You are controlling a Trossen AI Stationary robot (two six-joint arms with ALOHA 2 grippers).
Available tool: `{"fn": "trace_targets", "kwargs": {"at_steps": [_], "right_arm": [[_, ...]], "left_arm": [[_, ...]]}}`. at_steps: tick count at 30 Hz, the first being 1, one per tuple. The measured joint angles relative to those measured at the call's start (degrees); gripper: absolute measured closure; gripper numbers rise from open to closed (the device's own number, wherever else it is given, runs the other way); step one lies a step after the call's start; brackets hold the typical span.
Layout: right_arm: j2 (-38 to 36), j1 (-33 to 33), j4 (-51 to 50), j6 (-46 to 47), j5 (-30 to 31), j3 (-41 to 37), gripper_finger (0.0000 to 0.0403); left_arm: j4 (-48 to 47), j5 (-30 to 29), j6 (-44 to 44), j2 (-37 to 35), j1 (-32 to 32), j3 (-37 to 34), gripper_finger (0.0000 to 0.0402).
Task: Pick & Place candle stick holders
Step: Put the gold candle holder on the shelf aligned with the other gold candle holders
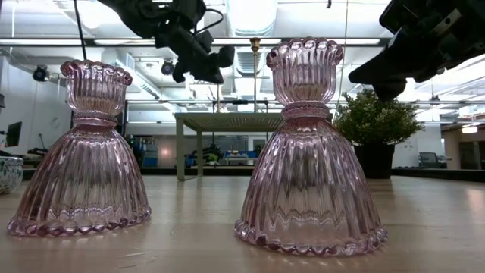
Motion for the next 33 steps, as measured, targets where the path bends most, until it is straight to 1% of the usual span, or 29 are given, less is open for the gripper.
{"fn": "trace_targets", "kwargs": {"at_steps": [6, 12, 23, 33], "right_arm": [[0.0, 0.0, 0.0, 0.0, 0.0, -0.1, 0.0394], [0.0, 0.0, 0.0, 0.0, 0.0, -0.1, 0.0394], [0.0, 0.0, 0.0, 0.0, 0.0, -0.3, 0.0394], [0.0, 0.0, 0.0, 0.4, 0.0, -0.3, 0.0394]], "left_arm": [[0.5, 0.2, 0.0, 0.0, -0.1, -0.2, 0.0374], [0.6, 0.2, -0.1, 0.2, -0.1, -0.5, 0.0366], [1.5, 0.2, 0.1, 1.9, -0.1, -0.5, 0.0365], [-0.2, 0.3, 0.4, 2.1, -0.2, -0.5, 0.036]]}}
